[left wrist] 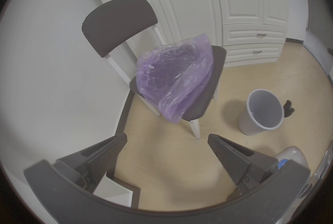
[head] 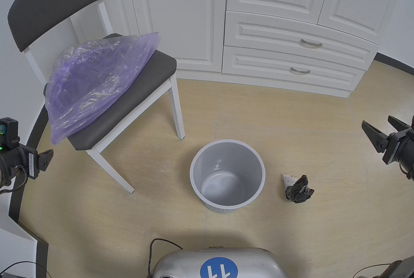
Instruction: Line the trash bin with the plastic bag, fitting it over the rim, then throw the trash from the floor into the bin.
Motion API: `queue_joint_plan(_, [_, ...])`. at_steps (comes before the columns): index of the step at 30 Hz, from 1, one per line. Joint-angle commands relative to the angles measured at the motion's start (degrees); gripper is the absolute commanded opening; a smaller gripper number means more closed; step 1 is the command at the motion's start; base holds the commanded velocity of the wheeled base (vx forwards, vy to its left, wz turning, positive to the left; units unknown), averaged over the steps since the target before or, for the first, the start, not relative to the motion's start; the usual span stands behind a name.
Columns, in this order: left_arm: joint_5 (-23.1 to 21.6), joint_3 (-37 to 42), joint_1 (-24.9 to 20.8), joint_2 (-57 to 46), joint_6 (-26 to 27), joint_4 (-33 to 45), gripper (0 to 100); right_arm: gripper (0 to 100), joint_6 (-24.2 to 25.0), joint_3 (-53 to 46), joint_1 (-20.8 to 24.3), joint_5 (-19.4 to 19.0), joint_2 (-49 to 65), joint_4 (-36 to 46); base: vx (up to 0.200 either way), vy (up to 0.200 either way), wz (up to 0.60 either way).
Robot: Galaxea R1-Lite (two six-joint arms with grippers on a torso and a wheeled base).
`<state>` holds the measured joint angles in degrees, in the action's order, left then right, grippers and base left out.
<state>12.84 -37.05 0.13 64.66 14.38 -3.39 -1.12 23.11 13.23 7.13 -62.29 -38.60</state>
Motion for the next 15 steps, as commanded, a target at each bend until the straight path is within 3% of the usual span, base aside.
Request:
queue_joint_plan(1, [2.6, -0.8, 0.0, 5.9, 1.7, -3.1, 100, 100, 0.8, -0.3, -1.2, -0.4, -3.4, -0.2, 0.000, 0.000, 0.00])
queue_joint_plan(15, [3.6, -4.4, 3.0, 13.1, 3.9, -4.2, 100, 100, 0.9, -1.2, -1.3, -0.9, -5.1, -0.5, 0.000, 0.000, 0.00])
